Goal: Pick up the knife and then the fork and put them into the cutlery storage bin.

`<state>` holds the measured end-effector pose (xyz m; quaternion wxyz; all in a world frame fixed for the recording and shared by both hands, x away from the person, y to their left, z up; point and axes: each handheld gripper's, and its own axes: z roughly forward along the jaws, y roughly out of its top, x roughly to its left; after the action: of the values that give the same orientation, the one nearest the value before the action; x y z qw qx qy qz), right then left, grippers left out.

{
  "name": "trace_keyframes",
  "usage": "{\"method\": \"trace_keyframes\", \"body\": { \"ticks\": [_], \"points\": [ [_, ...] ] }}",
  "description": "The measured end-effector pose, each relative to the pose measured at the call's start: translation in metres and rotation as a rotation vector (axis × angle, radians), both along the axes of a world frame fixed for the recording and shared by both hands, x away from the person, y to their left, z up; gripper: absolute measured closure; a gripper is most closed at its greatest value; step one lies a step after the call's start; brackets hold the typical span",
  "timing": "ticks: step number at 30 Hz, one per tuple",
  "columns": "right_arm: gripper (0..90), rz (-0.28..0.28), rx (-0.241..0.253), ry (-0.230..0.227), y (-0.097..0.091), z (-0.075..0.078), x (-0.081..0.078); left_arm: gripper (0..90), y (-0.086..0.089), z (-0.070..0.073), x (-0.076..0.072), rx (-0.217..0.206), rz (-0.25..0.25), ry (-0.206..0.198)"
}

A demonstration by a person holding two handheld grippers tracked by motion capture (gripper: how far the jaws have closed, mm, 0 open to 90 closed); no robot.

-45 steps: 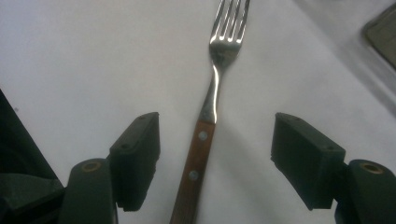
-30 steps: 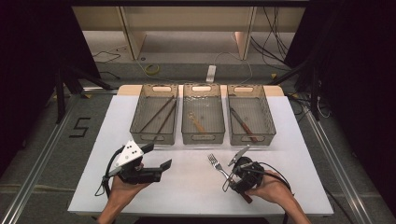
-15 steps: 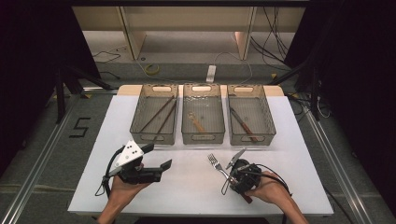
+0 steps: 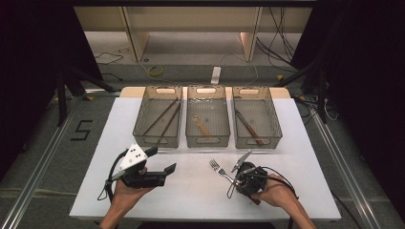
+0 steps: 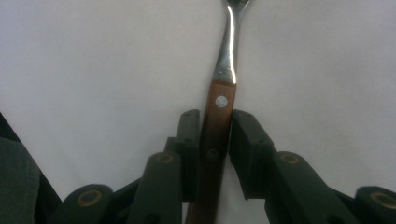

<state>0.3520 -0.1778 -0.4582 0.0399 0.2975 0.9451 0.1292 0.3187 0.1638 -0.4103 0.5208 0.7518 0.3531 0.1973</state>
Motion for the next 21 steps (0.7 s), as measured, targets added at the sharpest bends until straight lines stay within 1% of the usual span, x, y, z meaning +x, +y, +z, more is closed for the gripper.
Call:
{"method": "trace_keyframes", "body": {
  "ticks": [3,8,9,12,17,18,21],
  "points": [
    [75.3,-0.001,-0.012,0.000,0.0013,0.0003,-0.0001,15.4,-0.0001,0.0001,0.0002,0.001,-0.002,-0.001],
    [76.7,-0.014,-0.012,0.000,0.0015,0.0005,0.0003,15.4,-0.0001,0.0001,0.0001,0.005,-0.003,-0.001],
    [76.9,-0.008,-0.012,0.000,0.0012,0.0006,0.0003,15.4,-0.0002,0.0000,0.0002,0.002,-0.001,-0.002],
    [77.0,-0.006,0.002,0.001,-0.0008,0.0008,0.0009,15.4,0.0001,0.0002,0.0001,0.002,0.000,-0.001],
    [77.2,-0.002,0.009,-0.004,-0.0029,0.0024,0.0012,15.4,0.0005,0.0003,0.0002,0.000,0.001,-0.002],
    [77.2,-0.005,0.014,-0.007,-0.0036,0.0032,0.0012,15.4,0.0006,0.0004,0.0001,0.000,0.001,-0.003],
    [77.2,-0.007,0.057,-0.005,-0.0074,0.0070,0.0023,15.4,0.0006,0.0005,0.0001,0.001,0.001,-0.003]
  ]
}}
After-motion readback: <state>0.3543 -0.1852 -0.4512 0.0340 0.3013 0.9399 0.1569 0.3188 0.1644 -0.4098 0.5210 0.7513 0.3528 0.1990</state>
